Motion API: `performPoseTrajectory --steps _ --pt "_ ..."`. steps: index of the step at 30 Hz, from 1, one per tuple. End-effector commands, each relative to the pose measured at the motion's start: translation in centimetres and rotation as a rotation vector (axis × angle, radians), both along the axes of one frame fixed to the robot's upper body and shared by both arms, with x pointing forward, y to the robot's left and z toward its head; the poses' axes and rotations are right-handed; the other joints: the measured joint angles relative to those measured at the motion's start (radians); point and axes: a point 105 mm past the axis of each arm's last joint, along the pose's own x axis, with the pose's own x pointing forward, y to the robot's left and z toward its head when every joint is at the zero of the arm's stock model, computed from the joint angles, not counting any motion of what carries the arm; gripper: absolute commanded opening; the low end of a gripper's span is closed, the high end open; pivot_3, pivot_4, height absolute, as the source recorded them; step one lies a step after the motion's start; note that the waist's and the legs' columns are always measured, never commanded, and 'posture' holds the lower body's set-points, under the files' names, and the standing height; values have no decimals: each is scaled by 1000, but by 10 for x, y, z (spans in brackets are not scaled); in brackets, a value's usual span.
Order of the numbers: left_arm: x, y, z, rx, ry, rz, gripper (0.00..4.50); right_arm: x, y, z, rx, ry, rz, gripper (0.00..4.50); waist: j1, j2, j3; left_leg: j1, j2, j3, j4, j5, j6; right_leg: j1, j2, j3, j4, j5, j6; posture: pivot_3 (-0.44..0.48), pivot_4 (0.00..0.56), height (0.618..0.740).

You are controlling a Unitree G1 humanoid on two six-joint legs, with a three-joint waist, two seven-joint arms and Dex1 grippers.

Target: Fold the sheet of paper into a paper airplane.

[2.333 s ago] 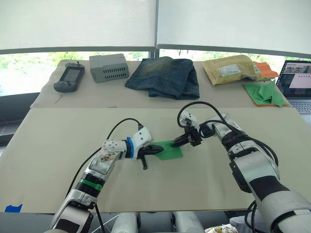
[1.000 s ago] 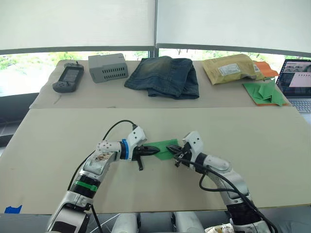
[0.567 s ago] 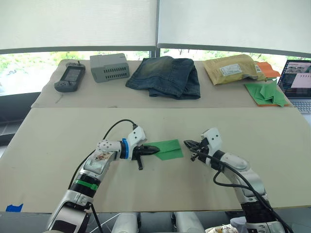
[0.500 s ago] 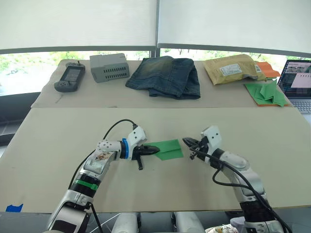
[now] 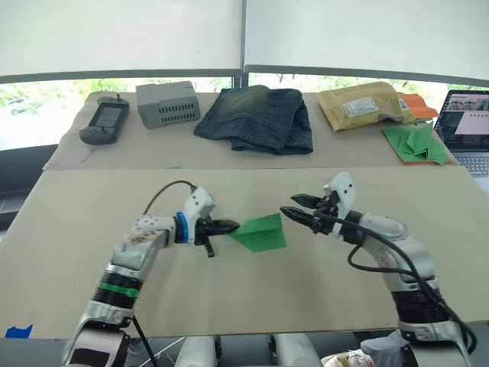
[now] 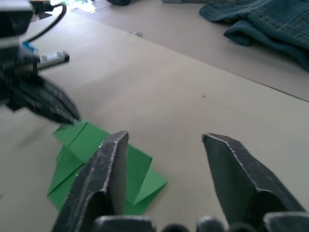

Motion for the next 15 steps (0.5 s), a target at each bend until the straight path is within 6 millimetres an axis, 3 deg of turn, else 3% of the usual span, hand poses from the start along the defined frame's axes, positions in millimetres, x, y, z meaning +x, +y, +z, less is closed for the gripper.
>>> performPoseTrajectory --steps 1,2,4,10,15 --pt "-12 14 35 -29 -43 -9 1491 -8 4 17 -49 -28 109 4052 -2 0 1 0 0 0 0 0 0 0 0 0 0 0 0 0 150 728" --pt "-15 17 38 -18 -49 -4 1824 -8 3 16 -67 -23 117 4392 -2 0 1 0 1 0 0 0 0 0 0 0 0 0 0 0 150 728" --pt "-23 28 39 28 -44 8 2448 -6 1 14 -78 4 140 4500 -2 0 1 0 0 1 0 0 0 0 0 0 -1 0 0 0 150 728" --pt "-38 47 31 99 -15 55 2448 5 1 -8 -120 106 208 4500 2 -2 2 1 1 2 0 0 0 0 0 0 -1 0 0 0 150 728" --pt "-45 47 18 124 8 71 2448 12 11 -16 -112 180 303 4500 4 -2 2 0 1 4 0 0 0 0 0 0 -1 0 -1 0 150 728"
